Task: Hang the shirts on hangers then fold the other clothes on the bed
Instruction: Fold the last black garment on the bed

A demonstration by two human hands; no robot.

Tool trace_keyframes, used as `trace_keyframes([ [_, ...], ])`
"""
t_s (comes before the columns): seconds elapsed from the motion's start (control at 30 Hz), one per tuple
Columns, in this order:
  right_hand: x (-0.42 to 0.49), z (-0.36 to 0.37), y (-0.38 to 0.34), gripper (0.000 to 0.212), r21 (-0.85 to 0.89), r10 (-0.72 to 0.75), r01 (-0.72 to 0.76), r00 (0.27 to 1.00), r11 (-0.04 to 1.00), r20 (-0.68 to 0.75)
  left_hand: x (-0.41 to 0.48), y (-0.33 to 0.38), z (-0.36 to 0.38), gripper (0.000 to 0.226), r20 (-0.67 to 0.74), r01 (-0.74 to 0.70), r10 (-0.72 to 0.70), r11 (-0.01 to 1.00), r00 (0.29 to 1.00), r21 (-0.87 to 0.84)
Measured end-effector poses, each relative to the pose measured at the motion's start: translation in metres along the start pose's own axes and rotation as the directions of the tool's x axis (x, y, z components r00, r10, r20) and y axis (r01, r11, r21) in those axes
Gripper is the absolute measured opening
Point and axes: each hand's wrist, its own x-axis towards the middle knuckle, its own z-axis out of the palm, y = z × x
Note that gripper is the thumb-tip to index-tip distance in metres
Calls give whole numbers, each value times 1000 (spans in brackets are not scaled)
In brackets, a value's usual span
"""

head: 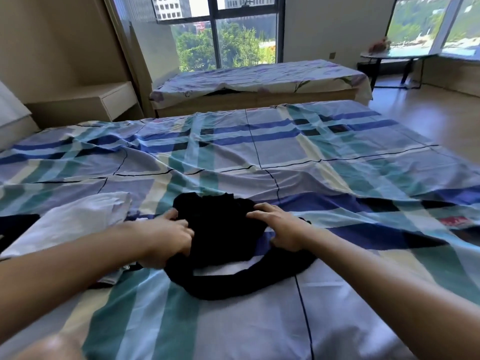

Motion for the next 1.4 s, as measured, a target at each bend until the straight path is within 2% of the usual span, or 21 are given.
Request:
trace_keyframes([
  [0.03,4,7,-1,81,-66,-15,12,999,998,-35,2,6,4,35,44,23,-24,1000,999,11],
  [0.1,13,15,-4,67,-144,-52,31,988,989,-143,8,15,6,36,32,91,-88,988,996,-126],
  [0.2,26,21,-8,27,-149,-72,35,964,988,-256,30,32,5,40,-263,92,-220,900,939,-426],
  [0.27,32,18,-14,17,-11,-55,54,958,998,-282,46,47,6,66,-361,80,-367,787,857,-612],
  [0.33,35,3,-23,11,220,1,74,946,973,-323,60,57,5,93,-336,94,-548,612,766,-785],
  [0.37,37,-7,-28,8,333,33,87,940,939,-340,67,56,5,95,-325,78,-634,522,702,-849],
  [0.4,39,-18,-33,12,439,73,92,936,894,-345,72,53,2,85,-329,34,-711,443,621,-896],
  [0.47,39,-38,-44,18,608,137,110,929,787,-345,76,37,-6,42,-338,-108,-816,327,468,-939],
  [0.5,38,-46,-48,20,676,164,126,923,726,-349,74,27,-12,22,-322,-184,-833,267,450,-946],
  [0.53,34,-54,-52,22,737,188,147,917,659,-351,71,17,-19,12,-313,-259,-832,212,458,-942],
  [0.63,15,-83,-57,19,858,217,205,916,471,-337,56,-14,-42,21,-323,-430,-805,95,498,-898],
  [0.7,1,-101,-54,13,869,182,227,925,439,-333,42,-30,-59,26,-324,-498,-786,23,527,-867],
  [0.77,-9,-114,-50,13,815,108,234,935,530,-339,30,-43,-75,30,-315,-556,-784,-46,535,-830],
  [0.87,-13,-131,-40,22,662,27,207,945,720,-325,13,-61,-100,30,-317,-644,-806,-101,500,-758],
  [0.97,-9,-148,-26,34,503,49,126,946,855,-320,-9,-78,-122,34,-338,-675,-829,-63,445,-735],
  [1.03,-3,-159,-15,36,414,130,34,923,909,-361,-25,-89,-134,31,-331,-697,-840,-75,429,-713],
  [1.1,3,-169,-8,20,366,197,-37,891,930,-409,-39,-102,-146,28,-321,-716,-857,-77,403,-693],
  [1.13,6,-174,-4,19,334,225,-79,877,939,-425,-47,-108,-152,26,-303,-732,-871,-91,388,-675],
  [1.2,6,-179,1,30,318,299,-168,854,933,-426,-64,-116,-164,28,-294,-795,-861,-185,415,-578],
  [1.3,2,-179,11,36,453,421,-215,802,865,-423,-87,-129,-175,31,-299,-865,-859,-273,416,-421],
  [1.4,-6,-199,2,35,623,507,-150,737,768,-447,-102,-142,-167,23,-243,-845,-896,-217,371,-490],
])
